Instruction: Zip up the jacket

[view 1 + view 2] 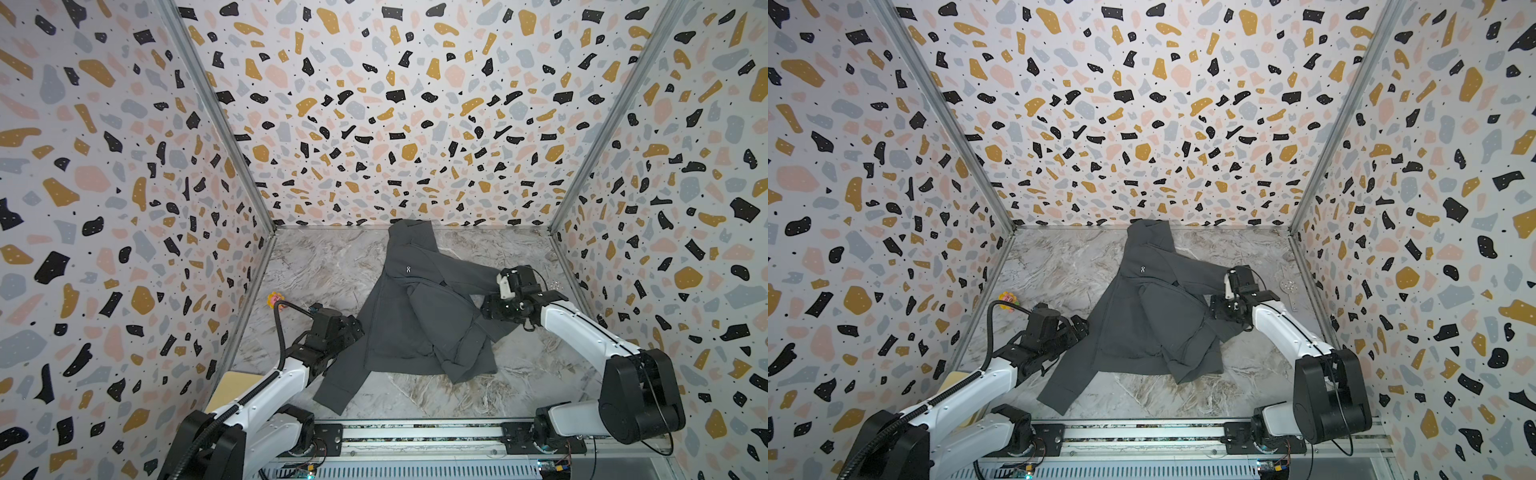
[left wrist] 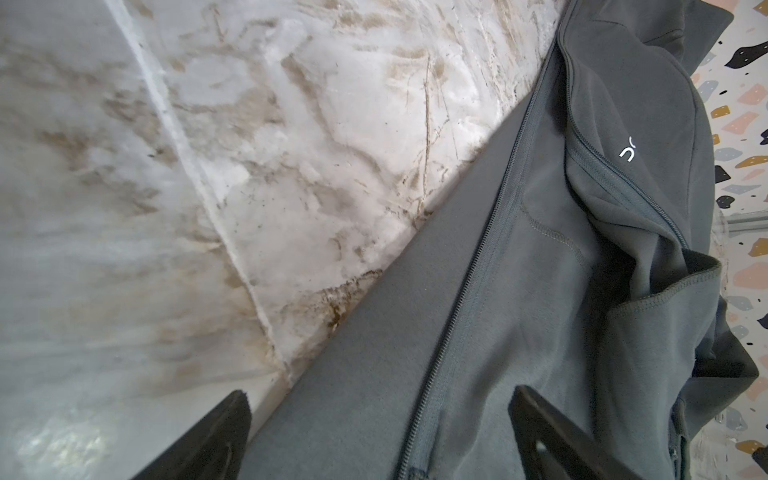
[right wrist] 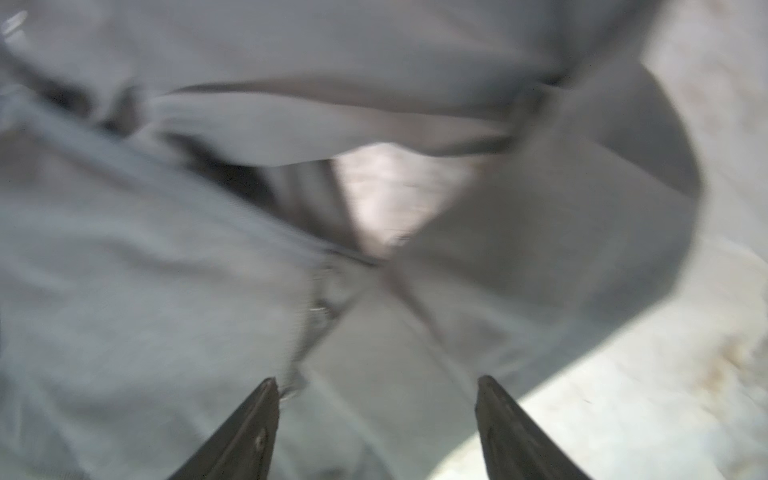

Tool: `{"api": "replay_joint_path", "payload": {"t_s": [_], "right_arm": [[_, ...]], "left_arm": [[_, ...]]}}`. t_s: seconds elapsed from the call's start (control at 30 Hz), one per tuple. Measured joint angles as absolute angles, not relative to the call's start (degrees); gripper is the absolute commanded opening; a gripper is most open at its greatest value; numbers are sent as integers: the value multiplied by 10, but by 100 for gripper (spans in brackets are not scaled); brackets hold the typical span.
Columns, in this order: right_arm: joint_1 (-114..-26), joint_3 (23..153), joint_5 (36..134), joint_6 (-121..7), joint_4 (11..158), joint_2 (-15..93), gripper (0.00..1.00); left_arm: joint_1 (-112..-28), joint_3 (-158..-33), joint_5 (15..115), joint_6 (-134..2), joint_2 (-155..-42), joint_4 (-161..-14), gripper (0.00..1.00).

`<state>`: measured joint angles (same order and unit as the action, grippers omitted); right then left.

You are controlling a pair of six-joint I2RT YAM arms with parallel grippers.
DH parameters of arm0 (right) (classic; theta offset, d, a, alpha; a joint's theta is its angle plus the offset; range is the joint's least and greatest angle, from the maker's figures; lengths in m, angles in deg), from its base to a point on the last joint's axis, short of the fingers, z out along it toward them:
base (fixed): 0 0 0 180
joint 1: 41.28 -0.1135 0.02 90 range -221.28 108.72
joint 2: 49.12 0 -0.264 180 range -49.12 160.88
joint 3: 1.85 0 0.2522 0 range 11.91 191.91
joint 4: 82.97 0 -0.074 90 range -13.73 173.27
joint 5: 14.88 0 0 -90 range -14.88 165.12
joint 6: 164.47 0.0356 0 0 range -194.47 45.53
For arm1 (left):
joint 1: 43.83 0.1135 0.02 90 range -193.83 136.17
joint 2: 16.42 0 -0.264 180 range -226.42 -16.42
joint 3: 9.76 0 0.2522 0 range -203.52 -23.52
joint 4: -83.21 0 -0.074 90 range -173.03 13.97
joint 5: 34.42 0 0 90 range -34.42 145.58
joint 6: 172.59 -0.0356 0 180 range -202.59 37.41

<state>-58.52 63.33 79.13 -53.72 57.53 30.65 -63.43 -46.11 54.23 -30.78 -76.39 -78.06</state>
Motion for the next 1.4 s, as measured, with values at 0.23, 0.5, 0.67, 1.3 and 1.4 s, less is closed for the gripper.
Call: {"api": "replay_joint_path", "payload": {"t_s": [0.23, 0.5, 0.67, 1.3, 1.4], "right_arm": [[-635, 648, 726, -528, 558, 421, 71], [-637, 665, 676, -530, 548, 459, 16], [-631, 665, 656, -529, 530, 436, 5], [-410, 644, 670, -528, 482, 226, 77], [-426, 621, 739, -516, 510, 195, 77]], "left_arm": [[-634, -475, 543, -320, -770, -778, 99], [-634, -476, 535, -331, -747, -767, 100], [-634, -476, 532, -336, -751, -767, 100], [-634, -476, 532, -344, -745, -767, 100], [-634, -476, 532, -344, -745, -767, 100]]}}
